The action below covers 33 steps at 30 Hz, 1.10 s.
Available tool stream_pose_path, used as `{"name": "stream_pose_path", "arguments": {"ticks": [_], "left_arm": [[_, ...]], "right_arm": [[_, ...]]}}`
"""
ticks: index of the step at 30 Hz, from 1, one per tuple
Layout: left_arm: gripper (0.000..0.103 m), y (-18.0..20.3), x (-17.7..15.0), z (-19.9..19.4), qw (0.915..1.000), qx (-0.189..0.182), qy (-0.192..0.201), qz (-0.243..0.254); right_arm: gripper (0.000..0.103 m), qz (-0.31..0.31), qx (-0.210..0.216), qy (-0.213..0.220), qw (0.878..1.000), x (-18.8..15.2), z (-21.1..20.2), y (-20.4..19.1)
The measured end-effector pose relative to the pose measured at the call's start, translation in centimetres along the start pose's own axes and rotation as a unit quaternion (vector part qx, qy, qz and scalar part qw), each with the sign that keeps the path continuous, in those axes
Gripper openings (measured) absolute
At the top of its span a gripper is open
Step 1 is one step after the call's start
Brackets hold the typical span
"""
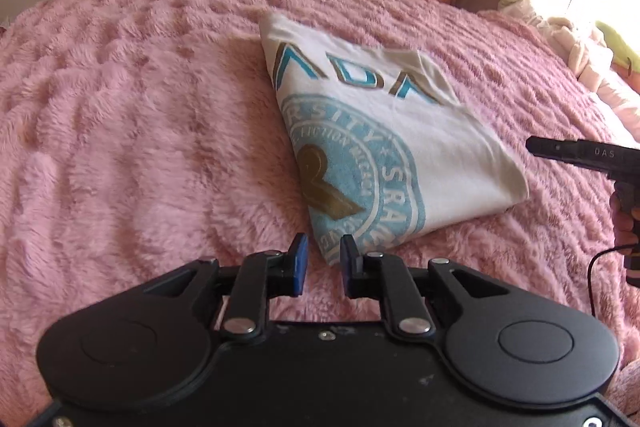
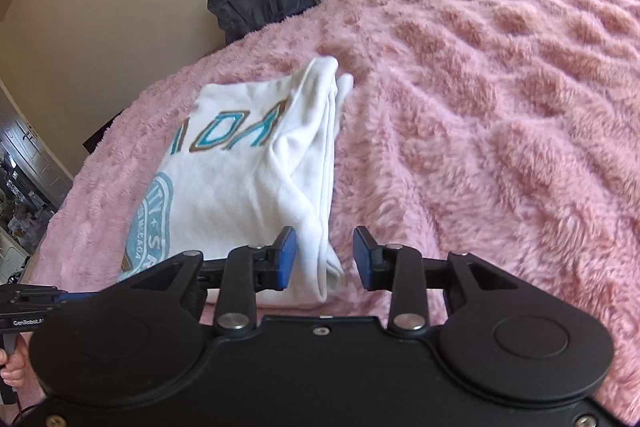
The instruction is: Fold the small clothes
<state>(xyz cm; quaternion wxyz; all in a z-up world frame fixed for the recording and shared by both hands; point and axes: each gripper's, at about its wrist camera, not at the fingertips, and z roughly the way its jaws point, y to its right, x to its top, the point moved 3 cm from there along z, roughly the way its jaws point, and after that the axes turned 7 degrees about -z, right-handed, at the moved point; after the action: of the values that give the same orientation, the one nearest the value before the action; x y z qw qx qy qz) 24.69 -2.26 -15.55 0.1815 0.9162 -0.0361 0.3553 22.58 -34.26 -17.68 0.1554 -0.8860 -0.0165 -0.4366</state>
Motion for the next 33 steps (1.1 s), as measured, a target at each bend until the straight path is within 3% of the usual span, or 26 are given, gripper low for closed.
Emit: {"name": "stream_pose_path", "arguments": {"ticks": [4,9,14,16,18,22,23,24,27,31,33], "left_arm": [[0.026,1.4,3.5,0.5,0.9963,-0.06,0.056,-0.023],[0.026,2.0,5.2,5.8,0.9914,-0.103,0.037,-0.071],[0.026,0.9,4.4,11.0,0.9934,-0.07,-0.014,-0.089],[0.025,0.6,3.9,11.9,0.9938,-0.066,-0.019,-0.087],[0.025,0.4,3.8,12.0,0.994,-0.066,-0.02,-0.085],[0.024,-0.1,4.7,11.3,0.9907,-0.091,-0.017,-0.1],[0.025,-0.4,5.0,10.6,0.9888,-0.107,-0.012,-0.104],[0.034,-0.8,5.6,9.5,0.9867,-0.125,0.005,-0.104],[0.046,-2.7,6.9,7.1,0.9777,-0.182,0.033,-0.1],[0.05,-7.0,7.7,7.5,0.9543,-0.247,0.007,-0.168],[0.05,-9.4,7.6,8.5,0.9409,-0.264,-0.002,-0.213]], "right_arm": [[0.034,-0.068,0.032,0.041,0.996,3.3,-0.2,-3.1],[0.034,-0.119,0.059,0.022,0.991,4.6,4.1,-6.0],[0.033,-0.119,0.037,-0.008,0.992,4.0,6.7,-5.4],[0.026,-0.102,0.038,-0.022,0.994,3.2,7.3,-4.4],[0.021,-0.097,0.036,-0.028,0.994,2.4,7.8,-3.8],[0.02,-0.084,0.038,-0.026,0.995,2.1,8.1,-3.2],[0.02,-0.079,0.042,-0.027,0.996,2.3,8.0,-3.1],[0.022,-0.074,0.05,-0.027,0.996,2.7,7.7,-3.1],[0.033,-0.044,0.105,-0.022,0.993,3.8,6.3,-2.1],[0.047,0.011,0.136,-0.003,0.991,5.3,4.6,1.1],[0.05,0.043,0.161,-0.017,0.986,5.5,4.7,2.8]]}}
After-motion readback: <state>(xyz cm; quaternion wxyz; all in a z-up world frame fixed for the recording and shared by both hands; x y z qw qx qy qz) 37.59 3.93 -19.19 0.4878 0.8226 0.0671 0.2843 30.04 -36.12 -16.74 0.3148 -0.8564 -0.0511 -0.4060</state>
